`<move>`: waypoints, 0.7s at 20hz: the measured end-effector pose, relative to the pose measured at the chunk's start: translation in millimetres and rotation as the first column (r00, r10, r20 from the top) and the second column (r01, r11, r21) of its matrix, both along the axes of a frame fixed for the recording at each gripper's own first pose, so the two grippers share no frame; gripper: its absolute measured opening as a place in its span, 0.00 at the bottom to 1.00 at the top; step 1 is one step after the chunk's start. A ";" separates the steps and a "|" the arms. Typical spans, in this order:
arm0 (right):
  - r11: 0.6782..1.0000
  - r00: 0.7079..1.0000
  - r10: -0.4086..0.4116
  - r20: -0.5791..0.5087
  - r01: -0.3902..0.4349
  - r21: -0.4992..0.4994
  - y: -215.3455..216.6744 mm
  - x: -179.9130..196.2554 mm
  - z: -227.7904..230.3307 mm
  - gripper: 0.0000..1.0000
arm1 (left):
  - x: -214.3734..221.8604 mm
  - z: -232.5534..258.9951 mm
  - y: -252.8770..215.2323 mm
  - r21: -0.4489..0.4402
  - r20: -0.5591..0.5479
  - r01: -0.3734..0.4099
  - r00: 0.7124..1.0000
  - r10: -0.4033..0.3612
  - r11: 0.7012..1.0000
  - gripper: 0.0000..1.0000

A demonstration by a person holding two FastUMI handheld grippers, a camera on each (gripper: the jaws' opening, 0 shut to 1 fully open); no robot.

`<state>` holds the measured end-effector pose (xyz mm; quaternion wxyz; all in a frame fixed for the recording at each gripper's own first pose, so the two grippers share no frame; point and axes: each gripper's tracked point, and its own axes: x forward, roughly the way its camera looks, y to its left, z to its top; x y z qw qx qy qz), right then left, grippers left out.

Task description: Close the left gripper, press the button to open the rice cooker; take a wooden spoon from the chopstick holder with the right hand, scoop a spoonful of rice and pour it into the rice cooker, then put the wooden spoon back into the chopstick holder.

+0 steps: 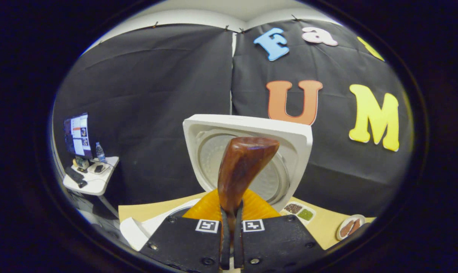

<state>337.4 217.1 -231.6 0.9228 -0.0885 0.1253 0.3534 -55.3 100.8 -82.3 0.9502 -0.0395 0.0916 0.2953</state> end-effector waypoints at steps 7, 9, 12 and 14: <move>0.986 0.965 0.137 0.222 -0.112 -0.122 21.7 -17.6 36.4 0.10 | 8.5 2.2 -5.7 0.011 0.003 0.036 0.999 -0.036 0.999 0.94; 0.978 0.941 0.178 0.287 -0.137 -0.159 25.6 -27.8 48.2 0.10 | 13.5 6.5 -5.9 0.006 0.016 0.046 0.999 -0.046 0.999 0.94; 0.973 0.930 0.207 0.305 -0.164 -0.161 30.0 -41.2 59.5 0.10 | 18.6 6.9 -7.9 0.009 0.029 0.064 0.998 -0.064 0.998 0.94; 0.978 0.934 0.189 0.302 -0.153 -0.139 25.2 -42.4 68.0 0.07 | 19.9 5.5 -8.9 0.014 0.027 0.075 0.997 -0.075 0.997 0.94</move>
